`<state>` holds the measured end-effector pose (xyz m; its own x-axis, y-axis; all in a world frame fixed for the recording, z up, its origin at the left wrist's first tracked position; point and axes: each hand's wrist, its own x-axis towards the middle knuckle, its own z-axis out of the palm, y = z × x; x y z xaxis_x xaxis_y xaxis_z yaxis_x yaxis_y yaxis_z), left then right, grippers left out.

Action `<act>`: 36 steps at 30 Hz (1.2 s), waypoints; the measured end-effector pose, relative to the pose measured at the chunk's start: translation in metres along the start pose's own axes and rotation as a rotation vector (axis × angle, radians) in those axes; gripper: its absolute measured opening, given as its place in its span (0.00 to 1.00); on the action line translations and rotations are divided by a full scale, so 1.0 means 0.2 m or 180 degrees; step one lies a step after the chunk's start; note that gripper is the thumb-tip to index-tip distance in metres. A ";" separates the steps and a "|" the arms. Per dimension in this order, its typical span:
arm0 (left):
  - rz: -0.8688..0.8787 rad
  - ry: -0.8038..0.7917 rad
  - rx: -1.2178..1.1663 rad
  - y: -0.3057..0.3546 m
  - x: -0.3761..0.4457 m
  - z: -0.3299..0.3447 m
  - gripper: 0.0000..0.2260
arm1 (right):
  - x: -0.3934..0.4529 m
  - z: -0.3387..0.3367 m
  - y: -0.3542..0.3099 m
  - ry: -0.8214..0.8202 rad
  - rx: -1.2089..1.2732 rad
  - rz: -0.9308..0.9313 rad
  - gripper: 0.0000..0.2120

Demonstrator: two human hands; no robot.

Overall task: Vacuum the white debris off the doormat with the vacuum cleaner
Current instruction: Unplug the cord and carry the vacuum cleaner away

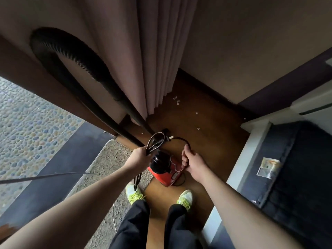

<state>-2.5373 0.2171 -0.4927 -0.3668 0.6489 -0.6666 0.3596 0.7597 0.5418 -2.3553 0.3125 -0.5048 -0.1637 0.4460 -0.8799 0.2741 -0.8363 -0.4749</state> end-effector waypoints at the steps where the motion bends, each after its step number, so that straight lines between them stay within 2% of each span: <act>1: 0.0014 -0.0048 -0.0010 0.02 0.02 0.06 0.14 | 0.02 -0.03 0.00 -0.0031 0.0230 0.0018 0.17; 6: 0.0046 -0.0315 -0.0337 0.09 0.08 0.34 0.17 | 0.08 -0.12 0.01 -0.0206 0.1088 0.0172 0.13; 10: -0.0091 -0.0420 -0.1233 0.17 0.10 0.52 0.14 | 0.17 -0.18 0.08 -0.0428 0.1519 0.0193 0.15; 12: 0.0119 -0.0441 -0.0885 0.20 0.13 0.57 0.13 | 0.21 -0.20 0.08 -0.0526 0.1861 0.0176 0.16; 14: 0.0344 -0.0513 -0.0443 0.20 0.16 0.61 0.17 | 0.25 -0.22 0.08 -0.0463 0.2053 0.0112 0.16; 17: 0.0411 -0.0662 -0.0306 0.18 0.20 0.65 0.21 | 0.31 -0.25 0.11 -0.0353 0.2049 -0.0019 0.12; 20: 0.0271 -0.0447 -0.0235 0.17 0.26 0.68 0.20 | 0.34 -0.26 0.20 -0.0653 0.1694 -0.0142 0.12; 23: 0.0308 -0.0288 0.0237 0.13 0.30 0.69 0.13 | 0.34 -0.23 0.34 -0.0854 0.0813 -0.0184 0.34; 24: 0.0344 -0.0312 0.0483 0.11 0.31 0.70 0.11 | 0.34 -0.21 0.39 -0.0871 0.0502 -0.0224 0.35; 26: 0.0436 -0.0450 0.1083 0.07 0.30 0.76 0.11 | 0.35 -0.16 0.46 -0.0679 0.0260 -0.0194 0.31; 28: 0.0619 -0.0712 0.1629 0.03 0.28 0.84 0.17 | 0.37 -0.12 0.48 -0.0414 0.0445 0.0147 0.37; 29: 0.0649 -0.0800 0.1672 0.01 0.27 0.87 0.20 | 0.40 -0.11 0.49 -0.0320 0.0466 0.0310 0.37; 30: 0.0628 -0.0880 0.1636 0.00 0.26 0.89 0.21 | 0.42 -0.10 0.50 -0.0313 0.0431 0.0418 0.31; 32: 0.0616 -0.1049 0.1440 -0.04 0.26 0.90 0.26 | 0.47 -0.11 0.54 -0.0231 0.0250 0.0528 0.13; 34: 0.0595 -0.1338 0.1033 -0.09 0.26 0.88 0.29 | 0.52 -0.12 0.57 -0.0067 -0.0012 0.0633 0.16; 36: 0.0671 -0.1560 0.0723 -0.15 0.28 0.86 0.29 | 0.57 -0.13 0.61 0.0075 -0.0284 0.0659 0.21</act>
<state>-2.4209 0.2234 -0.6345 0.1535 0.6495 -0.7447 0.5768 0.5530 0.6012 -2.3165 0.2705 -0.6633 -0.0733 0.2761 -0.9583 0.3825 -0.8797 -0.2827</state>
